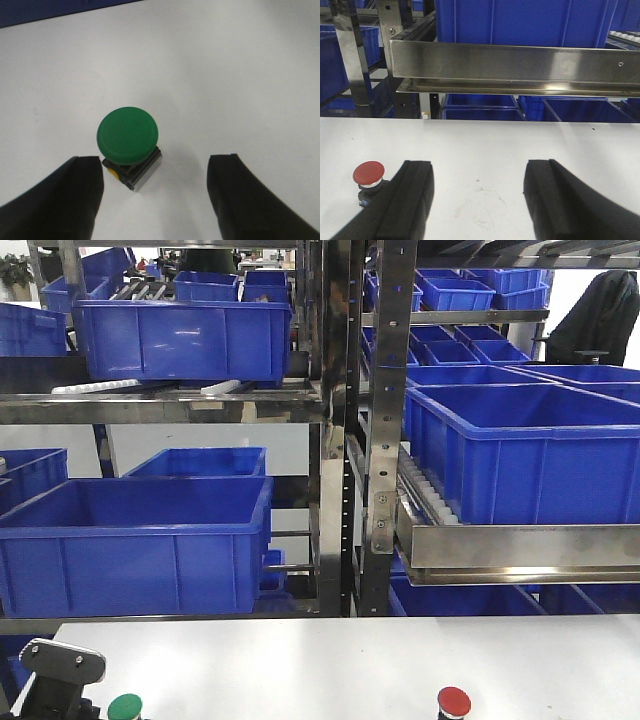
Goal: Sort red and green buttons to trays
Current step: 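Close the left gripper around the green-capped button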
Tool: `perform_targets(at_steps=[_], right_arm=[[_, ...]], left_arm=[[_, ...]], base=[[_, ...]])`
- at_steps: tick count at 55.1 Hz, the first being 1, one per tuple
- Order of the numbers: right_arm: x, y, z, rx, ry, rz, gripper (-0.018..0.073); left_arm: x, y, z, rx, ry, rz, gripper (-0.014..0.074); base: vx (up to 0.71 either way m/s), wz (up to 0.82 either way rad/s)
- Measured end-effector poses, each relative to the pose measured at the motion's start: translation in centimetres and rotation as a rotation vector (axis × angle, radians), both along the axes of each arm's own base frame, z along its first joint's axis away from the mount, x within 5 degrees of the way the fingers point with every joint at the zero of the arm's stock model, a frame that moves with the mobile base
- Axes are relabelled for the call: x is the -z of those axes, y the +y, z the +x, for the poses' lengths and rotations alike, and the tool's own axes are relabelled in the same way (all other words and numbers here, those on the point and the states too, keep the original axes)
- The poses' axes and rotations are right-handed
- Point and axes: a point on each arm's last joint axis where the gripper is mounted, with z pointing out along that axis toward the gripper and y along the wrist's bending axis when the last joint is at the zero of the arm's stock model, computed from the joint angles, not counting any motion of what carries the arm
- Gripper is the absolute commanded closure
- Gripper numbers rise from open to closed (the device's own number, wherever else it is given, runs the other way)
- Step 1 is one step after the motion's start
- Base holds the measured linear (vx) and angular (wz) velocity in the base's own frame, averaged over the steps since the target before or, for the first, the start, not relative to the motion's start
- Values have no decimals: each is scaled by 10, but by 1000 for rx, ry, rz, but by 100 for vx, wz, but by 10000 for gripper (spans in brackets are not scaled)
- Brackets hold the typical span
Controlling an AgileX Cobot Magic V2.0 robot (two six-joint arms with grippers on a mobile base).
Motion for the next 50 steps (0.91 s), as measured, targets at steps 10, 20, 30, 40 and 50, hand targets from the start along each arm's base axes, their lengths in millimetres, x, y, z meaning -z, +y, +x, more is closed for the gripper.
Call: perform_targets(at_steps=[10,20,30,40,50], right_arm=[[0,0,0,0,0,0,89],[0,0,0,0,0,0,89],[0,0,0,0,0,0,89],[0,0,0,0,0,0,89],[0,0,0,0,0,0,89]], left_arm=[[5,-1,8,-3,-73,-1,24],[13,-2,12,-5,-96,1,24],[29,-2,16,-7,-86,9,24],[39,-3,20,-13,-120,7,24],[48,-3,23,-16,-141,8,24]], base=[[0,0],[0,0],[0,0],[0,0],[0,0]])
